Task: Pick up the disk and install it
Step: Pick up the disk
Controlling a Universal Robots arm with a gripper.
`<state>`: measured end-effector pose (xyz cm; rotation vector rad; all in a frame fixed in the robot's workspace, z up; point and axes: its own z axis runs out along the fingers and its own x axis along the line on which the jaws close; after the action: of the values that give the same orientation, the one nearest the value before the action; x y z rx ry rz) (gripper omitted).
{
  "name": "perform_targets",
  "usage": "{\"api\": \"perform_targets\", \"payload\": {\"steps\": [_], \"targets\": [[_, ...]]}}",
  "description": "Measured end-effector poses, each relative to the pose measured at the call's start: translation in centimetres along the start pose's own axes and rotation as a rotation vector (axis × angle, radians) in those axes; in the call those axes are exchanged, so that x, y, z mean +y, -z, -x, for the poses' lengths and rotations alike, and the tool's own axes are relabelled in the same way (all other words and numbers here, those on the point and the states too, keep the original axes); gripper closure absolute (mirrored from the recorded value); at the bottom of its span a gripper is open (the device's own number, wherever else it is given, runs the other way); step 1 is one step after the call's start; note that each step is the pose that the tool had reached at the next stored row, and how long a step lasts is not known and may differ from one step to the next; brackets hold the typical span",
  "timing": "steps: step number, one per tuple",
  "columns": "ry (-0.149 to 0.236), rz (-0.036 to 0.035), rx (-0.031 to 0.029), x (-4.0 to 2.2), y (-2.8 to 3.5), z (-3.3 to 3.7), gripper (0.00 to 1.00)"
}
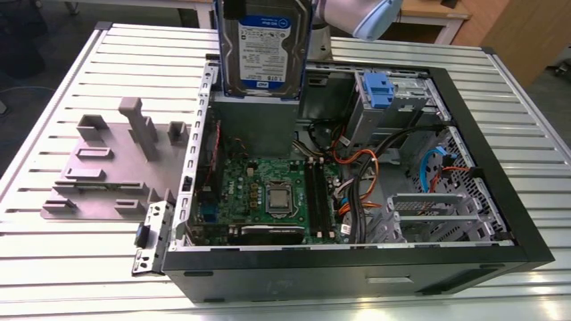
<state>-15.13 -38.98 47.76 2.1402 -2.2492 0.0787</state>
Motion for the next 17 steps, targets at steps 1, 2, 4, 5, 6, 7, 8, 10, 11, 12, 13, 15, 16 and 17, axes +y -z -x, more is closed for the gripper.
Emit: {"api": "perform_targets", "payload": {"steps": [1,2,4,5,6,7,8,10,11,12,13,15,16,17], "targets": [[0.000,-0.0001,0.0000,-0.11,-0.01,0.01,0.64],[0.000,0.0000,0.0001,-0.18,0.00,0.01,0.64],[0.000,-0.0001,0.0007,-0.25,-0.01,0.00,0.64],[0.000,-0.0001,0.0014,-0.27,-0.02,-0.01,0.64],[0.000,-0.0001,0.0023,-0.29,-0.01,-0.02,0.64],[0.000,-0.0001,0.0032,-0.31,-0.01,-0.05,0.64],[0.000,-0.0002,0.0040,-0.32,-0.02,-0.08,0.64],[0.000,-0.0004,0.0056,-0.34,-0.03,-0.17,0.64],[0.000,-0.0004,0.0067,-0.34,-0.04,-0.21,0.64],[0.000,-0.0004,0.0081,-0.35,-0.03,-0.26,0.64],[0.000,-0.0005,0.0095,-0.36,-0.04,-0.31,0.64],[0.000,-0.0006,0.0119,-0.37,-0.05,-0.41,0.64],[0.000,-0.0007,0.0132,-0.38,-0.05,-0.45,0.64],[0.000,-0.0007,0.0148,-0.40,-0.05,-0.48,0.64]]}}
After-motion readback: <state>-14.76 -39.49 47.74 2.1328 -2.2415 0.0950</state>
